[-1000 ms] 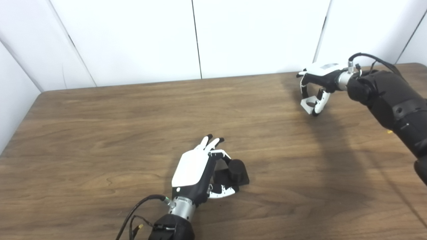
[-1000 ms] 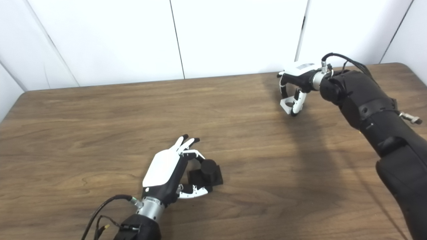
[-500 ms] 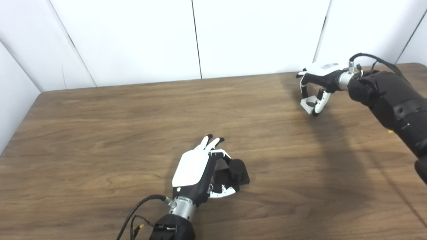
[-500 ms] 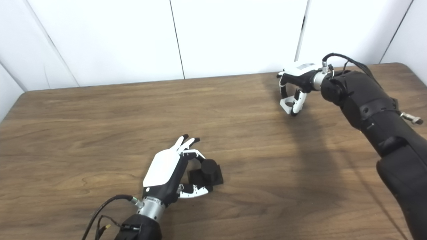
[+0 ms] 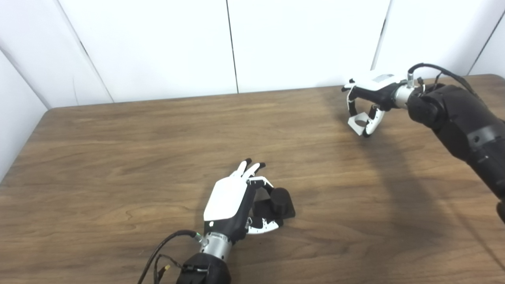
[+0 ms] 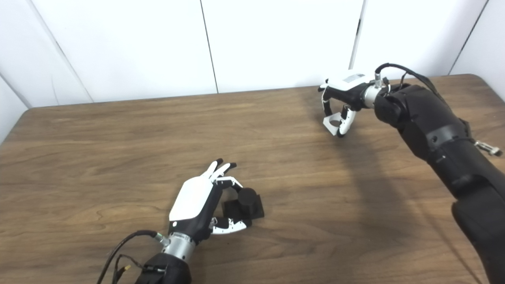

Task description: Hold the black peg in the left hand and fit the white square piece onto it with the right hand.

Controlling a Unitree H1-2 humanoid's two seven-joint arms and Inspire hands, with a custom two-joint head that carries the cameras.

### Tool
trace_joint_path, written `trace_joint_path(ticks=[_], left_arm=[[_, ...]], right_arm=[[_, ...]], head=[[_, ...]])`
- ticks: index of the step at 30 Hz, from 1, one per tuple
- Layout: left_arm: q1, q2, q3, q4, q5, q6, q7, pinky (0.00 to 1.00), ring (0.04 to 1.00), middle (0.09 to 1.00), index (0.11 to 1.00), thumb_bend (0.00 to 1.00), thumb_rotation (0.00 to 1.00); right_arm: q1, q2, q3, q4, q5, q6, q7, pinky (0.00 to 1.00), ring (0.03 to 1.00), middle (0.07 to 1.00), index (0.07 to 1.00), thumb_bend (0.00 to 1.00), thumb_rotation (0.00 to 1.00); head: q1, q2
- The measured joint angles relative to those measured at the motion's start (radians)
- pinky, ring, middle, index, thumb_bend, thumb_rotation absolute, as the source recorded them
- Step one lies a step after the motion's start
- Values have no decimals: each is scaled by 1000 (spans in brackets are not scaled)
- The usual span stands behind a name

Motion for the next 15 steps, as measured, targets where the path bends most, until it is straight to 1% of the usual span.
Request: trace_joint_path(ticks=[7, 11, 15], left_arm=[[-1, 6, 3, 0, -2, -1, -2, 922, 996, 927, 493, 521, 66], [-3, 8, 5, 0, -3, -1, -5, 919, 996, 926, 493, 522, 66], [-3, 9, 5, 0, -5, -3, -6, 918, 992, 923, 493, 521, 67]], right_arm=[[63, -12, -35, -114, -1, 29, 27, 1000, 1000, 934, 492, 525, 139], [100, -13, -68, -202, 10, 41, 51, 1000, 1000, 931, 492, 525, 140], [115, -22, -95, -291, 23, 47, 83, 1000, 1000, 935, 492, 525, 144]], head=[[-6, 5], [-6, 5], [-9, 6]])
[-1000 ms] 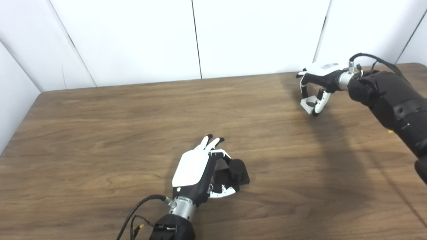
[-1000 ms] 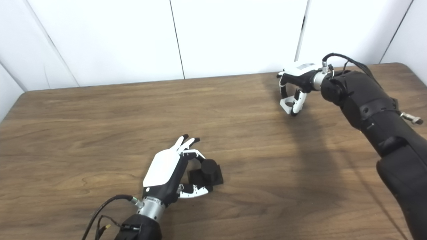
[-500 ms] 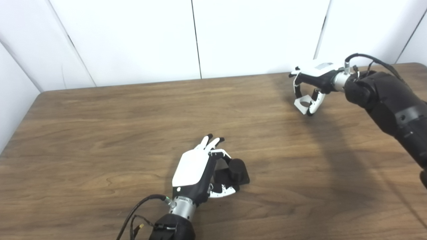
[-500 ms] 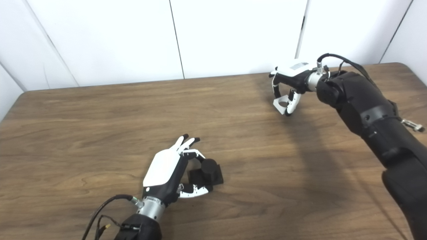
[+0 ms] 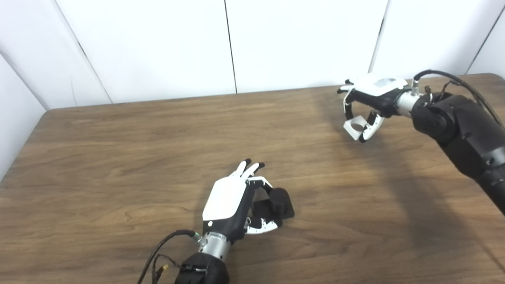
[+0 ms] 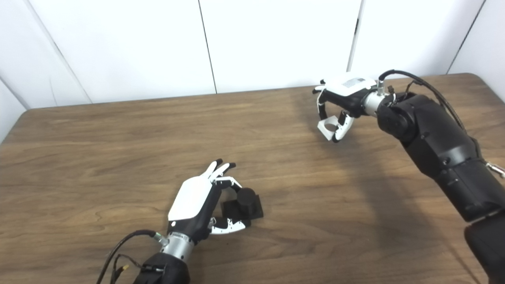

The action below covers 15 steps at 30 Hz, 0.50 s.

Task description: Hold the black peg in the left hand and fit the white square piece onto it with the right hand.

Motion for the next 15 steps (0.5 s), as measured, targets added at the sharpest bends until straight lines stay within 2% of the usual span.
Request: trace_joint_path(ticks=[10, 15], left_arm=[[-3, 5, 0, 0, -2, -1, -1, 915, 996, 930, 493, 522, 66], [-4, 6, 0, 0, -2, -1, -2, 913, 995, 932, 493, 521, 66]], right_arm=[[69, -6, -46, -256, 41, 53, 128, 1000, 1000, 930, 493, 524, 143], [83, -6, -55, -322, 55, 75, 177, 1000, 1000, 925, 493, 524, 145]], head=[[-2, 2], [-3, 2]])
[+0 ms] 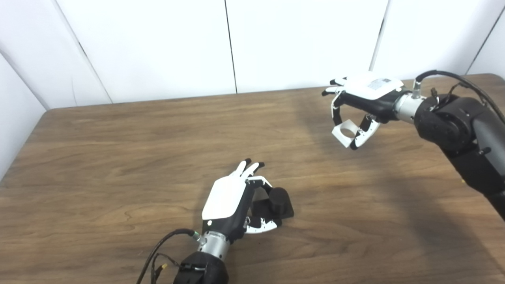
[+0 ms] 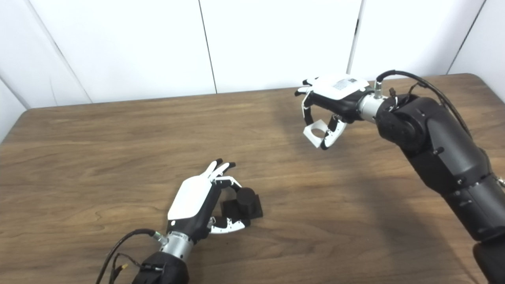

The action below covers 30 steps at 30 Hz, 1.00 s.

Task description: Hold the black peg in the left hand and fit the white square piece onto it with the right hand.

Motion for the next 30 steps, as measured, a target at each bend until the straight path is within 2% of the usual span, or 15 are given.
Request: trace_joint_path(ticks=[6, 15, 20, 30], left_arm=[[-1, 0, 0, 0, -1, 0, 0, 912, 992, 929, 493, 522, 66], [-2, 1, -1, 1, -3, 0, -2, 917, 996, 932, 493, 521, 67], [-3, 2, -1, 1, -3, 0, -1, 916, 995, 930, 493, 522, 67], [-5, 3, -1, 1, -3, 1, -5, 918, 997, 930, 493, 522, 66]], right_arm=[[10, 2, -6, -110, 22, 19, 59, 1000, 1000, 924, 493, 524, 145], [20, 32, -7, -283, 43, 96, 177, 1000, 1000, 930, 493, 524, 144], [21, 45, -3, -337, 44, 121, 231, 1000, 1000, 930, 493, 524, 146], [21, 89, 29, -386, 37, 122, 285, 1000, 1000, 944, 493, 525, 147]], head=[[0, 2], [-2, 8], [-3, 9], [-3, 14]])
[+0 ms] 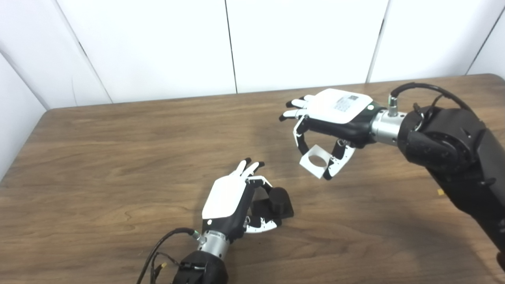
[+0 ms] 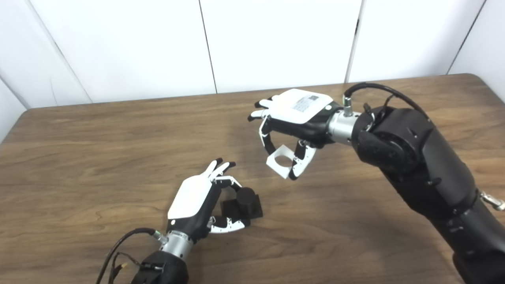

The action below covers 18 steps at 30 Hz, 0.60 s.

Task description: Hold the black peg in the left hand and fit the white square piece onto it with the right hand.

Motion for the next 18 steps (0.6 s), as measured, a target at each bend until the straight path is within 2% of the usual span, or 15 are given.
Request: trace_joint_path(ticks=[18], left_arm=[[-3, 0, -1, 0, 0, 1, -4, 924, 1000, 933, 493, 521, 69]], right_arm=[[0, 81, 46, -17, -33, -10, 16, 1000, 1000, 946, 493, 525, 147]], head=[[2, 0]])
